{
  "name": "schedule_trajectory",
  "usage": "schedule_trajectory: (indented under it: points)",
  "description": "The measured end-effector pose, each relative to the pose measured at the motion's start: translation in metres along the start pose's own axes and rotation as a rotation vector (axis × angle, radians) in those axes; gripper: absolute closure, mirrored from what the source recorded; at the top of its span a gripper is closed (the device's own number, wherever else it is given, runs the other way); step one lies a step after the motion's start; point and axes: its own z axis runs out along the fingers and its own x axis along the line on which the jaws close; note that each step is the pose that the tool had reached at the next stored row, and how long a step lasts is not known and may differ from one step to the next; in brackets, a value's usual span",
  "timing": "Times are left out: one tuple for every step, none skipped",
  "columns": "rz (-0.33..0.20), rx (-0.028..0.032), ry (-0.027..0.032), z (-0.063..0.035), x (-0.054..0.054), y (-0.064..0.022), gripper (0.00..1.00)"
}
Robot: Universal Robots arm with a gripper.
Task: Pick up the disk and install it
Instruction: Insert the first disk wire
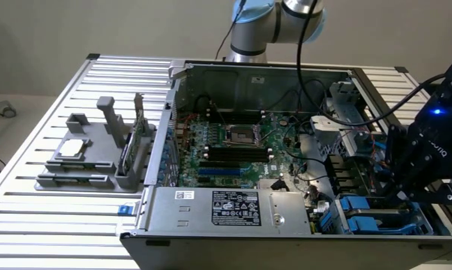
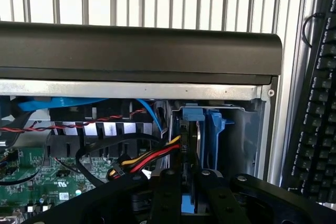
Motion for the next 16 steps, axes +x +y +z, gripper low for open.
schedule_trajectory:
  points:
    - [0.0,0.0004,0.0003,0.0001,-0.0003,0.0001,0.83]
    - [0.0,0.0008,0.0006,0.0003,-0.0006,0.0003,0.83]
    - [0.0,0.0012,0.001,0.0005,-0.0008,0.0004,0.83]
    - [0.0,0.0015,0.0014,0.0007,-0.001,0.0005,0.83]
    - [0.0,0.0018,0.0018,0.001,-0.0013,0.0005,0.83]
    - [0.0,0.0023,0.0022,0.0013,-0.0016,0.0006,0.83]
    - [0.0,0.0026,0.0023,0.0014,-0.0019,0.0006,0.83]
    - [0.0,0.0029,0.0026,0.0017,-0.0022,0.0006,0.83]
    - [0.0,0.0031,0.0027,0.0019,-0.0023,0.0006,0.83]
    - [0.0,0.0032,0.0027,0.0021,-0.0024,0.0006,0.83]
    - [0.0,0.0033,0.0028,0.0022,-0.0025,0.0006,0.83]
    - [0.0,0.0035,0.0028,0.0022,-0.0025,0.0006,0.83]
    - [-0.001,0.0038,0.0029,0.0022,-0.0025,0.0006,0.83]
    - [-0.001,0.0045,0.003,0.0023,-0.0025,0.0007,0.83]
    - [-0.001,0.0052,0.003,0.0023,-0.0025,0.0007,0.83]
    - [-0.001,0.0063,0.0031,0.0022,-0.0025,0.0007,0.83]
